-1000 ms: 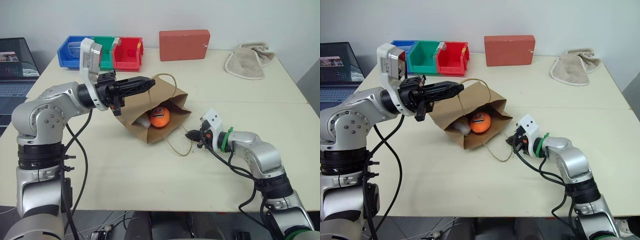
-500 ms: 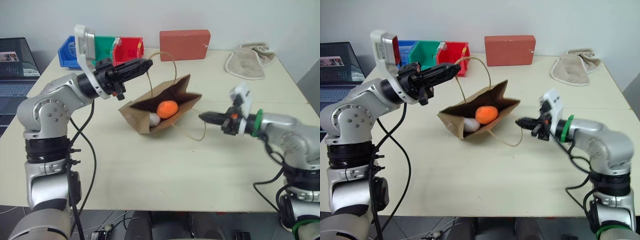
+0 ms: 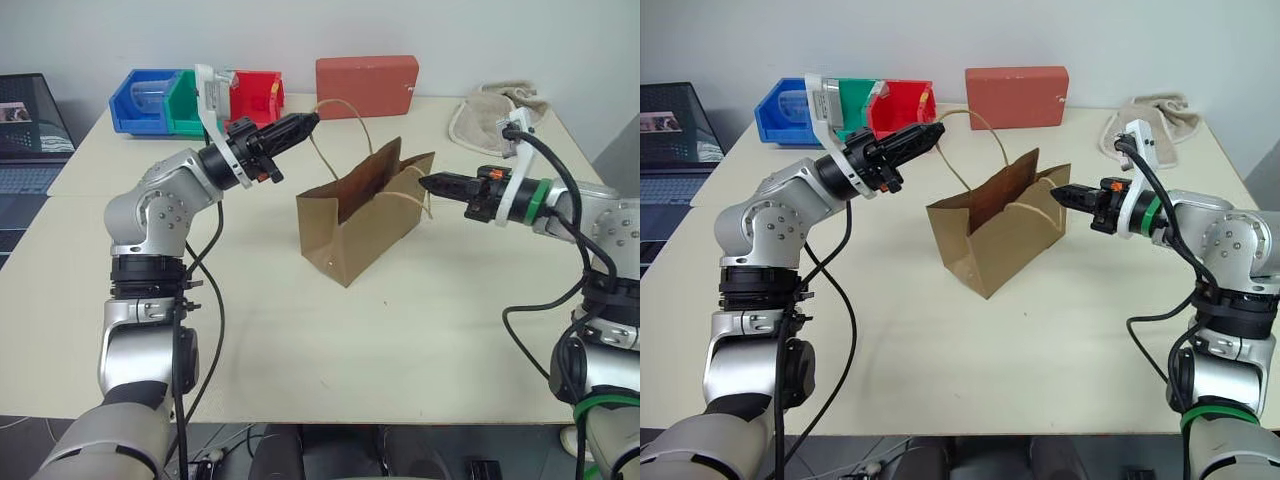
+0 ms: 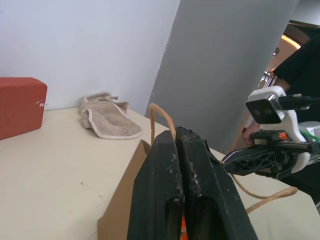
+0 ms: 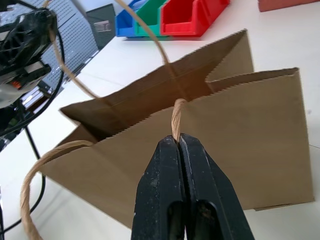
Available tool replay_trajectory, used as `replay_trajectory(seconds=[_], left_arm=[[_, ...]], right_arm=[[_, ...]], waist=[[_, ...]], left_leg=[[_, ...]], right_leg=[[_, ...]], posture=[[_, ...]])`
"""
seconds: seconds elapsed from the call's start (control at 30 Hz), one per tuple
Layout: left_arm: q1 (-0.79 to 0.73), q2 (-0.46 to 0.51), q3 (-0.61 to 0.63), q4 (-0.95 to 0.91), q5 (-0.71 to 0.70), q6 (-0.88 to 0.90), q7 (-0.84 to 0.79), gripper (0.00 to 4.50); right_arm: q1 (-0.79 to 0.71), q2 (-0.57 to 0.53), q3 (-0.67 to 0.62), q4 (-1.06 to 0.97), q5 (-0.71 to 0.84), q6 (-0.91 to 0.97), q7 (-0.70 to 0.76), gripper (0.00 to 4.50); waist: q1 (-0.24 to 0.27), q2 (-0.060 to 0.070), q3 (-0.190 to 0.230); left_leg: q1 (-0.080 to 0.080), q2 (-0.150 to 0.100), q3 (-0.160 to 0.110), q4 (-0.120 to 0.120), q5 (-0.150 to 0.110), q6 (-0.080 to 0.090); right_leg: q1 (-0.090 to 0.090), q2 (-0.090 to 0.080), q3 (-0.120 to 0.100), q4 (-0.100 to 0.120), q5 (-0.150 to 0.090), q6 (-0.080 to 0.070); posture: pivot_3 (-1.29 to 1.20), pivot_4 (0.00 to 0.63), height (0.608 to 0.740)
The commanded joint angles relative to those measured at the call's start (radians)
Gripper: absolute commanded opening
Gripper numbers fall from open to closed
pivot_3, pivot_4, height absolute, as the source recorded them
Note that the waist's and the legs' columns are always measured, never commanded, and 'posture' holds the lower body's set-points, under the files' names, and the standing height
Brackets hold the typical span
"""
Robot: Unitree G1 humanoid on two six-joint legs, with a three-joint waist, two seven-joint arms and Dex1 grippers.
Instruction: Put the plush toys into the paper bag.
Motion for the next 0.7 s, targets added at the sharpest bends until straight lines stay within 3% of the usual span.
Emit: replay_trajectory(seconds=[0.03, 0.4, 0.47, 0.7], left_arm=[[-0.018, 0.021, 0.005, -0.031, -0.001, 0.001, -0.039, 0.48], [0.102, 0.150, -0.006, -0.196, 0.020, 0.030, -0.133, 3.85], [0.135, 0.179, 0.002, -0.224, 0.017, 0.029, -0.157, 4.45], [0.285, 0.268, -0.036, -0.327, 0.024, 0.027, -0.257, 4.48]], right_arm=[[-0.032, -0.022, -0.003, -0.050, 0.026, -0.016, 0.008, 0.60], [-0.030, -0.194, -0.079, -0.116, 0.129, -0.013, 0.082, 4.50], [0.026, -0.273, -0.079, -0.159, 0.125, -0.067, 0.154, 4.50], [0.318, -0.492, -0.034, -0.308, 0.021, -0.315, 0.343, 4.50]], waist=[[0.000, 0.000, 0.000], [0.001, 0.001, 0.000], [0.004, 0.001, 0.000], [0.002, 0.001, 0.000]], left_leg=[[-0.001, 0.000, 0.000, 0.000, 0.000, 0.000], [-0.002, 0.000, -0.001, 0.001, 0.000, 0.000], [-0.002, 0.000, -0.001, 0.001, 0.000, 0.000], [-0.002, 0.000, 0.000, 0.000, 0.000, 0.000]], right_leg=[[0.000, 0.000, 0.000, 0.000, 0.000, 0.000], [0.000, 0.000, -0.001, -0.001, 0.000, 0.000], [0.000, 0.000, -0.001, -0.001, 0.000, 0.000], [0.000, 0.000, -0.001, -0.002, 0.000, 0.000]], posture=[[0.00, 0.150, 0.740], [0.00, 0.150, 0.740], [0.00, 0.150, 0.740], [0.00, 0.150, 0.740]])
